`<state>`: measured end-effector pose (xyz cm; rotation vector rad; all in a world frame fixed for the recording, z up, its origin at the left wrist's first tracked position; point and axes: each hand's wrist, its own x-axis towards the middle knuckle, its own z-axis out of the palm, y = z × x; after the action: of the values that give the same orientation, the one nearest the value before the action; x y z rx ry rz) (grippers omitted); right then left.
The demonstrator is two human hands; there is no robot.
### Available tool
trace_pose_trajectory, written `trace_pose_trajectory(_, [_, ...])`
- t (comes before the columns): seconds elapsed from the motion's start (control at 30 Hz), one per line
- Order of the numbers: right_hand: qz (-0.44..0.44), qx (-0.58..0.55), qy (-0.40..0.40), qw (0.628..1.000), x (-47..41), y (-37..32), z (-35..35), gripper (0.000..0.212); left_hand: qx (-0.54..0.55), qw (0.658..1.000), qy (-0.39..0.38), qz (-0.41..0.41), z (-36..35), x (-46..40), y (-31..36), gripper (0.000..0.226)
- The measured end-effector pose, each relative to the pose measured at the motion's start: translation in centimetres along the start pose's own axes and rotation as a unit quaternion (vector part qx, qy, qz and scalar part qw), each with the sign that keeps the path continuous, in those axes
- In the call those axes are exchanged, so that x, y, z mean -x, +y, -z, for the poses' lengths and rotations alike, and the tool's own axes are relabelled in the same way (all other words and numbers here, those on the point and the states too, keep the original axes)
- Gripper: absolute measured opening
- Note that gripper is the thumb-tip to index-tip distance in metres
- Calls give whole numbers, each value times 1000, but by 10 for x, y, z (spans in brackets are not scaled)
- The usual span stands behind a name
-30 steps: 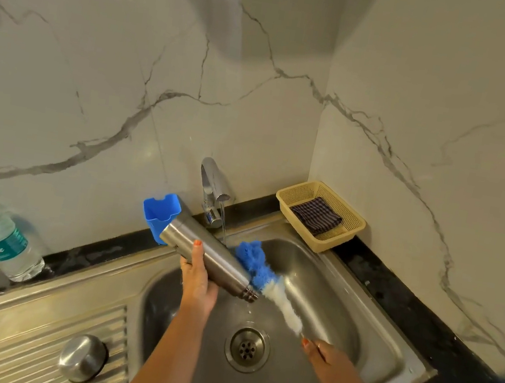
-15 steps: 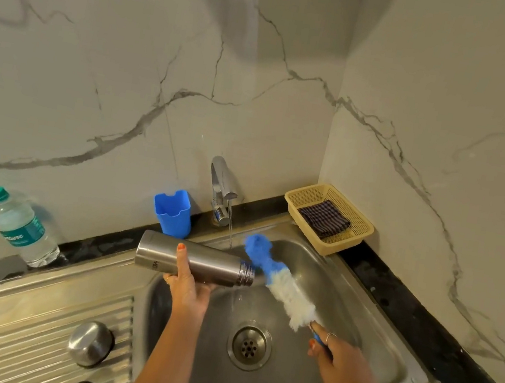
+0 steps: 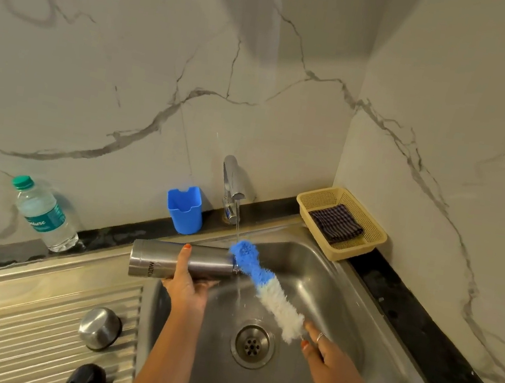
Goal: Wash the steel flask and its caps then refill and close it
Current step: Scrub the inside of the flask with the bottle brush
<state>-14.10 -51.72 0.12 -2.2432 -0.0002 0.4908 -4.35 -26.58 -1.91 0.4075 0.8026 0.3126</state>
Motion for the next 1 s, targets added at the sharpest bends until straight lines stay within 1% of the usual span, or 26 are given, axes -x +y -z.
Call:
trace_pose_trajectory(0.1, [3, 18, 23, 1000, -19, -14, 1, 46, -7, 1000, -2, -4, 0, 5, -4, 89])
trace_pose_trajectory(0.2, [16, 14, 23, 1000, -30, -23, -2, 46, -2, 1000, 0, -14, -5, 8, -5, 90])
trace_pose_trajectory(0.33, [25, 37, 26, 999, -9, -14, -9, 46, 24, 999, 13, -27, -12, 3, 3, 88])
trace_pose_trajectory(0.43, [9, 33, 29, 999, 1, -10, -12, 47, 32, 999, 21, -29, -13, 2, 4, 86])
trace_pose_trajectory(0.57, [8, 36, 35, 999, -25, -31, -6, 46, 25, 999, 15, -18, -13, 6, -2, 90])
trace_pose_trajectory(0.67, [9, 40, 42, 998, -40, -39, -3, 45, 15, 999, 14, -27, -14, 7, -6, 89])
trace_pose_trajectory(0.83, [20, 123, 19, 992, -4, -24, -11, 46, 24, 998, 28, -46, -12, -2, 2, 90])
trace_pose_trajectory(0.9, [16, 126, 12, 992, -5, -24, -10, 46, 21, 998, 32, -49, -10, -3, 3, 90])
trace_pose_trajectory(1.0, [6, 106, 16, 994, -31, -35, -7, 46, 14, 999, 23, -42, -8, 3, -3, 86])
